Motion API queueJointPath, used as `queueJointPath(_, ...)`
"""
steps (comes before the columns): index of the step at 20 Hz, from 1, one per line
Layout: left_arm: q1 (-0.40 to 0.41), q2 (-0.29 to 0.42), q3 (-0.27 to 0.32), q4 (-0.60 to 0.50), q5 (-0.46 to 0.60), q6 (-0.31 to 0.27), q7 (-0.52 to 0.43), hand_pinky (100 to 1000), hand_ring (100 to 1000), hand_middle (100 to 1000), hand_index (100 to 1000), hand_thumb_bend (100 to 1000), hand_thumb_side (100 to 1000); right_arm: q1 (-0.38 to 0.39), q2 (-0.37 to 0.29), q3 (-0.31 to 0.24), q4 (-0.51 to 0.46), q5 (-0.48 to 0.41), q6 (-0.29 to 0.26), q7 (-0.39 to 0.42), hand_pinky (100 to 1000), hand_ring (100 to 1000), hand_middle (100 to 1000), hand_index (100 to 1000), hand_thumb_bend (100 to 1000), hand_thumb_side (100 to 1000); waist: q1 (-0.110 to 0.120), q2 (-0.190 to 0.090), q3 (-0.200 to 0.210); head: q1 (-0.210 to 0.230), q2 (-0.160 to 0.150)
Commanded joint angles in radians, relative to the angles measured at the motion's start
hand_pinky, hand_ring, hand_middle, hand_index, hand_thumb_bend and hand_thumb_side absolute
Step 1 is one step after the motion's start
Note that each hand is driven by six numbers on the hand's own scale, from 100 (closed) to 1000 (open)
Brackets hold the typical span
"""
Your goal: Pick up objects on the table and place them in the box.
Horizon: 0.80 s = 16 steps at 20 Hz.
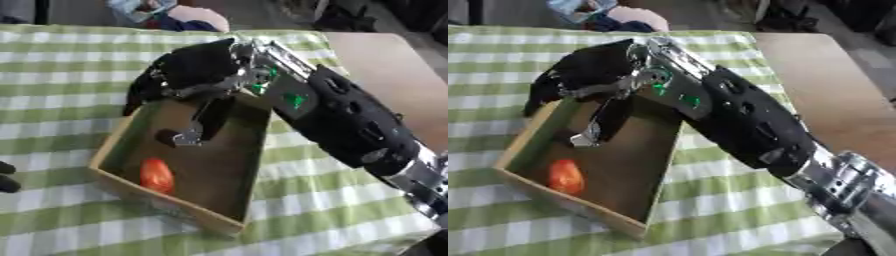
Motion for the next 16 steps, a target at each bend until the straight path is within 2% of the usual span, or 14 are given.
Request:
queueJointPath(1,-0.009,0.005,0.005,-0.017,0.000,0.000,-0.001,667,609,636,880,159,1000,-0.018,-0.012,-0.018,-0.022,-0.010,-0.215,0.222,776,789,802,926,100,775,0.008,-0.016,-0.001,-0.001,-0.006)
queueJointPath(2,-0.009,0.005,0.005,-0.017,0.000,0.000,0.000,667,609,636,880,159,1000,-0.018,-0.012,-0.018,-0.023,-0.011,-0.214,0.223,776,789,802,926,100,775,0.008,-0.016,-0.001,-0.001,-0.006)
queueJointPath(3,-0.008,0.005,0.005,-0.017,0.000,0.000,0.000,667,609,636,880,160,1000,-0.018,-0.013,-0.019,-0.024,-0.012,-0.213,0.223,776,788,803,928,100,725,0.008,-0.016,-0.002,-0.002,-0.006)
queueJointPath(4,-0.007,0.005,0.005,-0.016,-0.001,0.001,-0.001,667,609,636,880,160,1000,-0.019,-0.016,-0.026,-0.026,-0.016,-0.210,0.217,776,788,804,928,100,718,0.009,-0.017,-0.007,-0.001,-0.006)
queueJointPath(9,-0.002,0.004,0.007,-0.014,-0.006,0.001,0.000,667,610,637,880,160,1000,-0.019,-0.051,-0.068,-0.065,-0.046,-0.188,0.165,773,781,802,928,100,559,0.012,-0.017,-0.022,0.009,-0.007)
queueJointPath(11,0.000,0.004,0.008,-0.015,-0.008,0.000,0.000,667,610,637,880,160,1000,-0.012,-0.071,-0.090,-0.087,-0.067,-0.174,0.140,776,781,803,929,100,523,0.014,-0.016,-0.032,0.014,-0.006)
queueJointPath(16,0.003,0.002,0.012,-0.015,-0.011,-0.001,0.004,667,610,638,880,160,1000,0.046,-0.115,-0.183,-0.152,-0.114,-0.116,0.075,779,770,811,930,100,307,0.019,-0.012,-0.048,0.031,-0.012)
